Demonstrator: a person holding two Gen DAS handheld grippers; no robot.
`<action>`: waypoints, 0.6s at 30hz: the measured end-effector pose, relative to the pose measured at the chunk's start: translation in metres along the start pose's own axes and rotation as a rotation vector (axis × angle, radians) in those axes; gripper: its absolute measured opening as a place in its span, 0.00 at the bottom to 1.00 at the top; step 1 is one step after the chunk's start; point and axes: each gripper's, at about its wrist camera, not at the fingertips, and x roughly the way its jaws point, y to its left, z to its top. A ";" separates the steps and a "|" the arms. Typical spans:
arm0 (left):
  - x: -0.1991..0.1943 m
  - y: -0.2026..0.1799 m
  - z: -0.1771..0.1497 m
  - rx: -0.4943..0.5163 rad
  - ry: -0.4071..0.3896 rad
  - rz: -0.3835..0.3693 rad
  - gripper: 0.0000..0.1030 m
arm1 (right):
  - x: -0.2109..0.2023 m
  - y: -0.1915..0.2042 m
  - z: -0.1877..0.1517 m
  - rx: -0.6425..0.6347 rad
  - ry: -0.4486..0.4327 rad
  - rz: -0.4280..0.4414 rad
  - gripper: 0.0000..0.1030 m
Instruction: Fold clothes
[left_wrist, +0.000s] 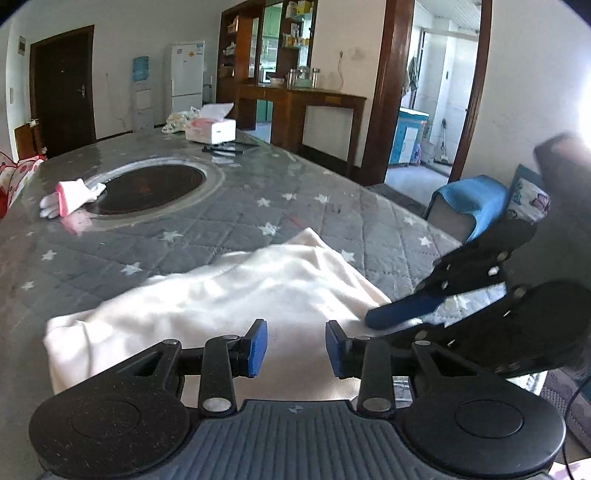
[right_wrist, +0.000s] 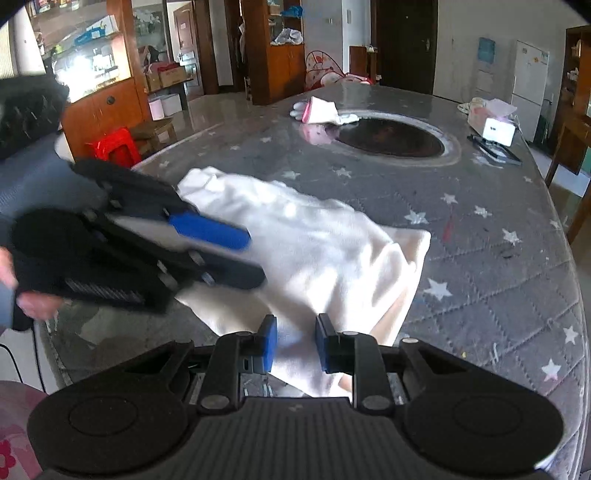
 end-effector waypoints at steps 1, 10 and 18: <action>0.003 0.001 -0.001 -0.003 0.006 0.001 0.36 | -0.003 -0.001 0.002 -0.002 -0.009 -0.005 0.21; -0.002 0.002 -0.005 -0.007 -0.006 -0.004 0.37 | 0.006 -0.024 0.031 0.015 -0.059 -0.063 0.21; -0.039 0.028 -0.014 -0.069 -0.027 0.062 0.38 | 0.047 -0.036 0.047 0.057 -0.059 -0.060 0.21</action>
